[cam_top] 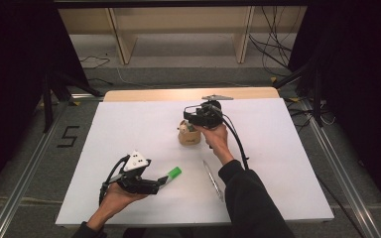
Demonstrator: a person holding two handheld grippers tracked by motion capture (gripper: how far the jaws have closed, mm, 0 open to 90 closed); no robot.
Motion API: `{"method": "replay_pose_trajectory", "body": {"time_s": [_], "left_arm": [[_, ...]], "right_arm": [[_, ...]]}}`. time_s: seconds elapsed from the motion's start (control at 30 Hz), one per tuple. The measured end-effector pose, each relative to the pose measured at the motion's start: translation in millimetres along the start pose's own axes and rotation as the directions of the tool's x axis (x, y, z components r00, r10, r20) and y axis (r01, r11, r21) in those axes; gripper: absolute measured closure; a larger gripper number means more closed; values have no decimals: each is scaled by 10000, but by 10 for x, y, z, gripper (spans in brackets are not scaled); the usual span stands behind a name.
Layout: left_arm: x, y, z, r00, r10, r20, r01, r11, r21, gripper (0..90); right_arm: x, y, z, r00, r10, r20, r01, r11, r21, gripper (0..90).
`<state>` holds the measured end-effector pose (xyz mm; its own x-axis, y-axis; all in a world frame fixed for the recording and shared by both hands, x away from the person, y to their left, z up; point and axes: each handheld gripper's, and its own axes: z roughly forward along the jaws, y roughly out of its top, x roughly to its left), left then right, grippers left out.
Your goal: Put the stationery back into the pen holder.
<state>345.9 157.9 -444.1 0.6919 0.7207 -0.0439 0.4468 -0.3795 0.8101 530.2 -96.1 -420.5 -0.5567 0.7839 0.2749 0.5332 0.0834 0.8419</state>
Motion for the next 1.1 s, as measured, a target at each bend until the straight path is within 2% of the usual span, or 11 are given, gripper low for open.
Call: {"method": "replay_pose_trajectory", "body": {"time_s": [0.17,0.3,0.5,0.7,1.1], "left_arm": [[-1,0,2,10000,3,-2,-3,10000,13,157],[0,-1,3,10000,-4,-19,4,10000,16,157],[5,-6,12,10000,-17,-61,18,10000,55,157],[0,-8,22,10000,-50,-35,51,9998,171,157],[10,-10,50,9999,-102,26,100,9977,664,156]], "right_arm": [[-36,80,-159,9999,-74,-85,70,9989,-474,346],[-63,116,-293,9999,-124,-114,117,9983,-575,332],[-61,129,-490,9986,-493,-197,478,9963,-715,321],[-59,42,-629,9963,-769,-384,748,9958,-524,307],[-39,-170,-925,9915,-1152,-609,1117,9920,-581,270]]}}
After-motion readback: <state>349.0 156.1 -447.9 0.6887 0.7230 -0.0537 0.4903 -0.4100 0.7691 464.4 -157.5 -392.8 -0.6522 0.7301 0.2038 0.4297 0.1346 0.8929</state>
